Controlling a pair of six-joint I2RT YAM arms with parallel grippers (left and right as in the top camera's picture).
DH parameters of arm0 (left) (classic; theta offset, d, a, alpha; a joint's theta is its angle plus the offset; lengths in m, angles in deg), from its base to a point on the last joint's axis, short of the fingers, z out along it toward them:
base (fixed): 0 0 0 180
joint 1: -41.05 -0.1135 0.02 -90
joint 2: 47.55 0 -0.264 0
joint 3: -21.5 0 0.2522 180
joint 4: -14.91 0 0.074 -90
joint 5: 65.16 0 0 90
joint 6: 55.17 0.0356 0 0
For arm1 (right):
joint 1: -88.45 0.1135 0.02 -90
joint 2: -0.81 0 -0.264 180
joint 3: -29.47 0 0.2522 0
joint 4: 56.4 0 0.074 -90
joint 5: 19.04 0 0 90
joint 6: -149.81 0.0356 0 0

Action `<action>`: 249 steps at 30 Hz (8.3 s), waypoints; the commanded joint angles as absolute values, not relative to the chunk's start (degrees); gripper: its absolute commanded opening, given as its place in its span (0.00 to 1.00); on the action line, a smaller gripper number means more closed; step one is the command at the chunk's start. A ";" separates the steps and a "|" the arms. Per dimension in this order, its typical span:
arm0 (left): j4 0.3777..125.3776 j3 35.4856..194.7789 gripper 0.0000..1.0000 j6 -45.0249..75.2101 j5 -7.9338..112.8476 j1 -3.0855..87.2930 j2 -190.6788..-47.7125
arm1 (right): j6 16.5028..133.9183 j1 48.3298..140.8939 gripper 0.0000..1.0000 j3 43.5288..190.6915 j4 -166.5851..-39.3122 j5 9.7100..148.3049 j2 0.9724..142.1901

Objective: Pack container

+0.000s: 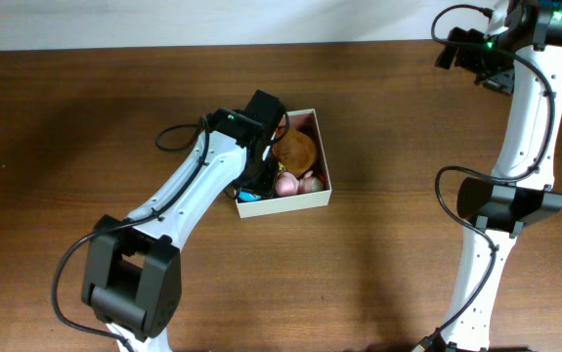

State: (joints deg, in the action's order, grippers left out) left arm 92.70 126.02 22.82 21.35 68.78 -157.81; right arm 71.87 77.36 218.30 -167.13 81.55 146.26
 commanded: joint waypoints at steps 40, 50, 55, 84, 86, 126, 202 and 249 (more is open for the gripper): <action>114.67 151.13 1.00 8.72 13.86 56.43 -132.39 | 72.17 77.55 0.99 218.03 -167.48 81.90 144.11; 120.11 151.13 1.00 10.47 7.54 55.01 -131.36 | 72.17 77.55 0.99 218.03 -167.48 81.90 144.11; 120.85 150.69 1.00 14.60 6.49 53.26 -128.34 | 72.17 77.55 0.99 218.03 -167.48 81.90 144.11; 26.28 58.28 0.99 28.48 31.15 41.87 -66.38 | 72.15 77.55 0.99 218.03 -167.48 81.90 144.11; 22.28 53.91 1.00 28.48 31.32 41.87 -64.11 | 72.17 77.55 0.99 218.03 -167.48 81.88 144.11; 32.79 35.77 1.00 28.50 31.08 40.83 -47.89 | 72.17 77.55 0.99 218.03 -167.48 81.90 144.11; 32.79 35.77 1.00 28.50 31.08 40.83 -47.89 | 72.11 87.04 0.99 54.70 -75.38 77.79 0.99; 32.79 35.77 1.00 28.50 31.06 40.83 -47.89 | 72.13 89.16 0.99 43.55 -74.46 73.93 0.99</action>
